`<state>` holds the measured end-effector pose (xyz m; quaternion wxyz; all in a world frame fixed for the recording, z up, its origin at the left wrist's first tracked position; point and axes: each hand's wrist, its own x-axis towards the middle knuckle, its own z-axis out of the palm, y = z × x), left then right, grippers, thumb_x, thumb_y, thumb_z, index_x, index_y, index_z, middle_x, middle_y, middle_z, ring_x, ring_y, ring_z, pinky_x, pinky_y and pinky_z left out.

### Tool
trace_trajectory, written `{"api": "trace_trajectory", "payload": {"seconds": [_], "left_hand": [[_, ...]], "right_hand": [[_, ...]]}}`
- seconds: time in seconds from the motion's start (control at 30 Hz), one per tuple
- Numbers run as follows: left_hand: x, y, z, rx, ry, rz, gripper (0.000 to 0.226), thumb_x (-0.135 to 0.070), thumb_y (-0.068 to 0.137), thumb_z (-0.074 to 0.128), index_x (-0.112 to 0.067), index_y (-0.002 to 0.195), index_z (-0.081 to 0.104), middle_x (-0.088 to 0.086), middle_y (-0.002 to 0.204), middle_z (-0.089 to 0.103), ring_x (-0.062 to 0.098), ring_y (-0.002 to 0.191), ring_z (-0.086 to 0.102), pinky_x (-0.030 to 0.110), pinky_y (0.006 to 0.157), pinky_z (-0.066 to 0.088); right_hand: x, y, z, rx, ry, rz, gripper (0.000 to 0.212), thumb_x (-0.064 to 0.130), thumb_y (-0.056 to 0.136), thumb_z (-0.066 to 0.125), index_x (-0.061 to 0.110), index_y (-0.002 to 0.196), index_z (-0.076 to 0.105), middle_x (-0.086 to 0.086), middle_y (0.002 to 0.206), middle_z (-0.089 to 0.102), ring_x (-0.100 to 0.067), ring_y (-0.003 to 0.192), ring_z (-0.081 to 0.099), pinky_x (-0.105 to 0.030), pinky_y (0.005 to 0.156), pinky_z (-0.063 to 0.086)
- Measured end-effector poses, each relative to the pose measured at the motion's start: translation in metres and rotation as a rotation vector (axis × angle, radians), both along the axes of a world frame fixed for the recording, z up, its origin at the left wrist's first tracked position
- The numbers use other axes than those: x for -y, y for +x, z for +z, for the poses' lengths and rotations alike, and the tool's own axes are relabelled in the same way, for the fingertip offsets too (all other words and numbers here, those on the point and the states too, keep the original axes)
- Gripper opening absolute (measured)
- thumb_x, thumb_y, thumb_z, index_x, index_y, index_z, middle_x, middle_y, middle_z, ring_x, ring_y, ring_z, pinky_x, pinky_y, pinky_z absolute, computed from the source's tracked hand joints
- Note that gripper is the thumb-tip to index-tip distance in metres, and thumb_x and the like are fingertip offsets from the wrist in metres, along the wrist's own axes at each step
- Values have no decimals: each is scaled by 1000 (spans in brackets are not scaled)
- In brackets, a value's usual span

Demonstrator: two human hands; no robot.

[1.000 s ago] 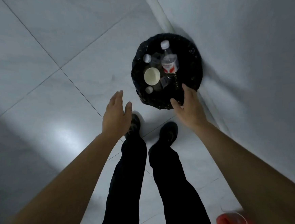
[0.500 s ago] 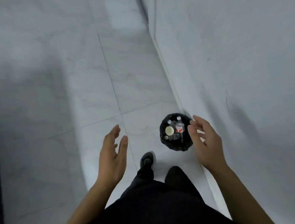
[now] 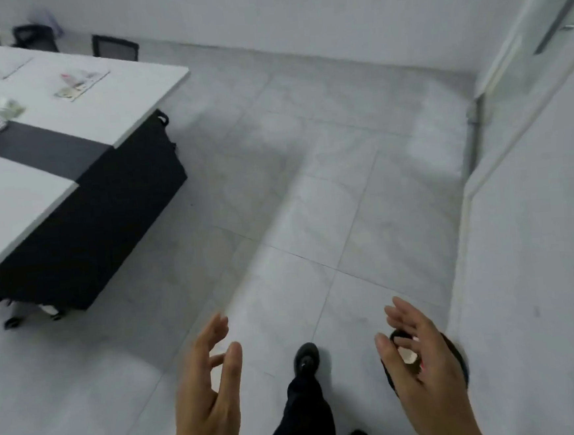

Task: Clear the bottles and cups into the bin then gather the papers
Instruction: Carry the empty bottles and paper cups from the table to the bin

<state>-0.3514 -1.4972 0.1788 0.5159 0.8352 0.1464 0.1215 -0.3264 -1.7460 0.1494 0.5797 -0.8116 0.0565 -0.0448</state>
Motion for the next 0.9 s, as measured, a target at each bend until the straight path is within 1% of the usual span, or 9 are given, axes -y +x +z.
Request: {"api": "trace_trajectory", "payload": {"seconds": [0.1,0.23,0.33,0.4,0.47,0.53,0.67,0.8,0.9], "left_hand": [[-46,-47,6,9,-19,171,49,-50,87,51,-33,134,51,-19,123,63,-1,118,57,5,85,45],[-117,-110,16,68,-15,423,46,-35,85,57,-39,130,50,-14,122,65,-3,117,58,6,85,47],[-173,-154,10,103,-64,598,47,-40,88,62,-34,133,51,-19,124,63,-3,118,57,6,86,47],[-213,-183,2,99,-119,710,47,-37,91,63,-30,135,50,-13,126,64,-2,119,56,5,86,46],[-257,-209,-2,100,-153,818,52,-34,85,59,-28,136,50,-8,128,63,-5,119,55,4,86,45],[-302,-229,1,107,-164,913,54,-36,83,57,-28,135,50,-8,128,62,-9,118,54,9,84,49],[-384,-262,12,119,-163,1025,55,-39,84,56,-28,138,49,-14,130,60,-11,119,52,16,88,43],[-459,-272,23,126,-153,1090,54,-39,84,56,-29,137,50,-13,129,61,-11,117,52,15,86,43],[-515,-265,17,113,-146,1086,54,-38,84,56,-30,137,49,-13,129,60,-8,120,52,17,88,44]], "right_hand": [[-49,-6,-6,-38,22,167,61,44,80,67,33,137,49,27,127,59,-2,120,58,-21,94,49],[-136,-15,8,-22,17,405,65,39,76,69,33,138,49,28,126,59,1,117,59,-16,89,50],[-211,-19,15,-9,-19,582,64,36,79,72,35,138,48,28,127,58,1,119,58,-18,89,52],[-268,-21,18,-18,-40,695,63,41,79,71,38,137,46,26,126,59,2,120,56,-21,91,51],[-333,-27,23,-18,-61,771,62,47,78,68,42,135,45,23,125,59,4,118,56,-24,92,51],[-396,-32,25,-7,-84,845,60,50,76,67,48,132,44,23,125,58,6,116,56,-25,92,52],[-502,-43,28,27,-143,1012,61,59,76,65,57,131,40,30,125,53,7,114,54,-24,90,49],[-578,-47,34,54,-130,1053,65,58,79,64,46,139,42,32,126,51,7,117,53,-22,91,48],[-633,-42,25,34,-112,1049,65,55,78,63,44,139,43,31,127,52,7,119,52,-22,92,48]]}}
